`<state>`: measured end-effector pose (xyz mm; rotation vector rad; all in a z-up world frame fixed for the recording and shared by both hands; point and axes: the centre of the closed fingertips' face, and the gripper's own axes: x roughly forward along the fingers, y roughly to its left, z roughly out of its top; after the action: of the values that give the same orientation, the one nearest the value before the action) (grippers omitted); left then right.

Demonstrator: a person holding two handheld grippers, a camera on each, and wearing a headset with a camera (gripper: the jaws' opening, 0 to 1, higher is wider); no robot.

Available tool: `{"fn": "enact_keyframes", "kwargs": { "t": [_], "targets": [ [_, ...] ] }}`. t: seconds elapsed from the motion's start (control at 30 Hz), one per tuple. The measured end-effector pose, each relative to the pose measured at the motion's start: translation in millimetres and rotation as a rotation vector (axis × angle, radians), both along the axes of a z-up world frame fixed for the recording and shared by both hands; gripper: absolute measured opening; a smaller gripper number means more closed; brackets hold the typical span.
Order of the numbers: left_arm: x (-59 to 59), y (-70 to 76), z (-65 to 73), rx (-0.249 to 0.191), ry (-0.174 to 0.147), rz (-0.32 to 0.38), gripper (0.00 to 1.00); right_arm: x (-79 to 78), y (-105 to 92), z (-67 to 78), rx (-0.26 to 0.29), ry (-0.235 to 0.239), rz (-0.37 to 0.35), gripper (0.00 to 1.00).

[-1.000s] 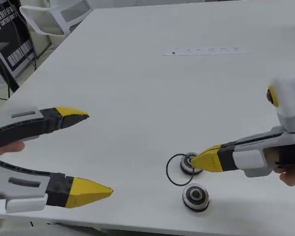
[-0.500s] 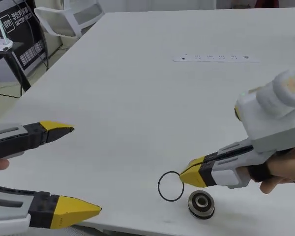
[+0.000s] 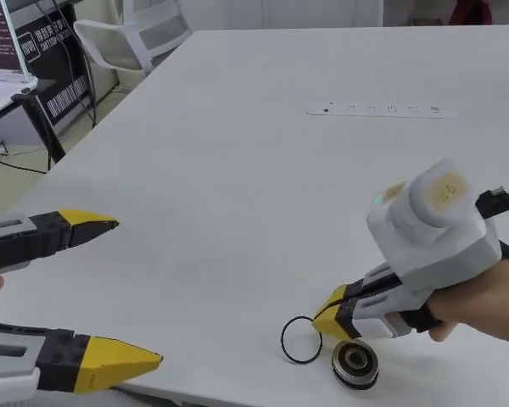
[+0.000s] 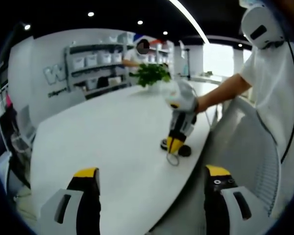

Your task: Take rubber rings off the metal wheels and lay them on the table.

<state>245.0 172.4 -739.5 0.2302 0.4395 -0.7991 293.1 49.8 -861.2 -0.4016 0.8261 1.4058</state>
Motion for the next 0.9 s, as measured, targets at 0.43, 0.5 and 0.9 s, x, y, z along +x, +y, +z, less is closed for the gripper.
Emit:
{"fn": "enact_keyframes", "kwargs": {
  "t": [0.43,0.5,0.9],
  "targets": [
    [-2.0,-2.4,0.1,0.007,-0.004,-0.006,0.88,-0.2,-4.9,2.3,-0.006,-0.02,0.014,0.03],
    [-2.5,-2.9,0.0,0.01,-0.004,-0.006,0.88,0.7,-6.6,5.2,0.001,-0.024,0.008,0.03],
    [1.4,-14.9,1.7,0.016,-0.005,-0.036,0.87,-4.3,-20.1,45.0,0.121,-0.002,-0.058,0.07]
  ]
}}
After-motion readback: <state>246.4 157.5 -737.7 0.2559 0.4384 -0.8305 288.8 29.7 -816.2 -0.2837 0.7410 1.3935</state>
